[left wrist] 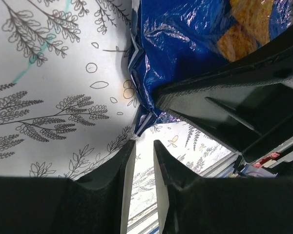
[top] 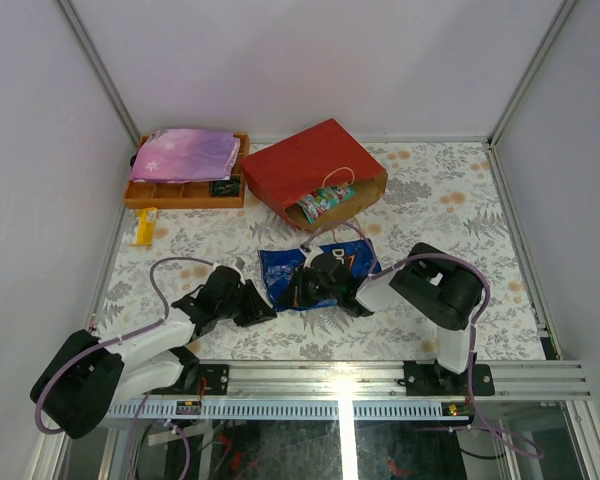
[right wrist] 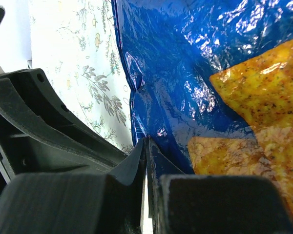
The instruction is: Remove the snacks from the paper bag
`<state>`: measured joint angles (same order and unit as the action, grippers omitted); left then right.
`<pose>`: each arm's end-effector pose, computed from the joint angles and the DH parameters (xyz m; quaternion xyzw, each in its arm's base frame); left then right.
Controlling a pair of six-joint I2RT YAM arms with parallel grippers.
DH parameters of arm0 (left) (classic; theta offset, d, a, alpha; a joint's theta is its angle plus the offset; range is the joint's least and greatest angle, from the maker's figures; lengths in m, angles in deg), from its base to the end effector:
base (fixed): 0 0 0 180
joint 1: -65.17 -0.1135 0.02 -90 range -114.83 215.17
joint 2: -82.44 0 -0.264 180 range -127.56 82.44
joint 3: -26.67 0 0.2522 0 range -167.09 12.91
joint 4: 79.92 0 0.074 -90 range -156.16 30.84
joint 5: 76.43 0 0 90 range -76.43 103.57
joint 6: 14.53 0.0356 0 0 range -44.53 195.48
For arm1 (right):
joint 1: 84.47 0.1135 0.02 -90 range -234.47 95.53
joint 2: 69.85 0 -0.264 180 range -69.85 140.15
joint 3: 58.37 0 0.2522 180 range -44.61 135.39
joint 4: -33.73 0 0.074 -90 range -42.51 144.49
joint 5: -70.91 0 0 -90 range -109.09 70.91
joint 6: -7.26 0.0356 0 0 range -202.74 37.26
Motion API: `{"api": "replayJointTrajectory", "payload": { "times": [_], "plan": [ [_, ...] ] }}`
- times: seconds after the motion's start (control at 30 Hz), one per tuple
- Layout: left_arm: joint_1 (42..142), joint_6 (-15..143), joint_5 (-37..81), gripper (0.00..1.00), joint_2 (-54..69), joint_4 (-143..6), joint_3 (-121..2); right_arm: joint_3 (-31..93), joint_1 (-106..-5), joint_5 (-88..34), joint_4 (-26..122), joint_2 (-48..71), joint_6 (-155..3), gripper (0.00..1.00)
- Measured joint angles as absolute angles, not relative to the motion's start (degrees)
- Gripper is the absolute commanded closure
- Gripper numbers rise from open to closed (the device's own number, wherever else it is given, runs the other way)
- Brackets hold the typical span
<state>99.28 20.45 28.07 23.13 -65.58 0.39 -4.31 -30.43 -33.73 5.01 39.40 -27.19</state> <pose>0.1359 -0.1028 0.1233 -0.1226 0.9171 -0.3368 0.1744 0.1971 0.2870 0.1073 -0.0560 0.8441 0.4891 0.2125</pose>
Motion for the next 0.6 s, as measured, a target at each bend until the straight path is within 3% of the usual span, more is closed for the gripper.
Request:
{"api": "replayJointTrajectory", "payload": {
  "times": [0.3, 0.6],
  "plan": [
    [99.67, 22.57, 25.29, 0.72, 20.75, -64.88, -2.34, -5.80, -30.67, -33.82, 3.00, 39.16, -26.99, 1.00],
    [99.67, 24.23, 24.48, 0.85, 16.71, -66.56, -4.13, -6.43, -31.12, -34.36, 2.76, 38.83, -26.90, 1.00]
  ]
}}
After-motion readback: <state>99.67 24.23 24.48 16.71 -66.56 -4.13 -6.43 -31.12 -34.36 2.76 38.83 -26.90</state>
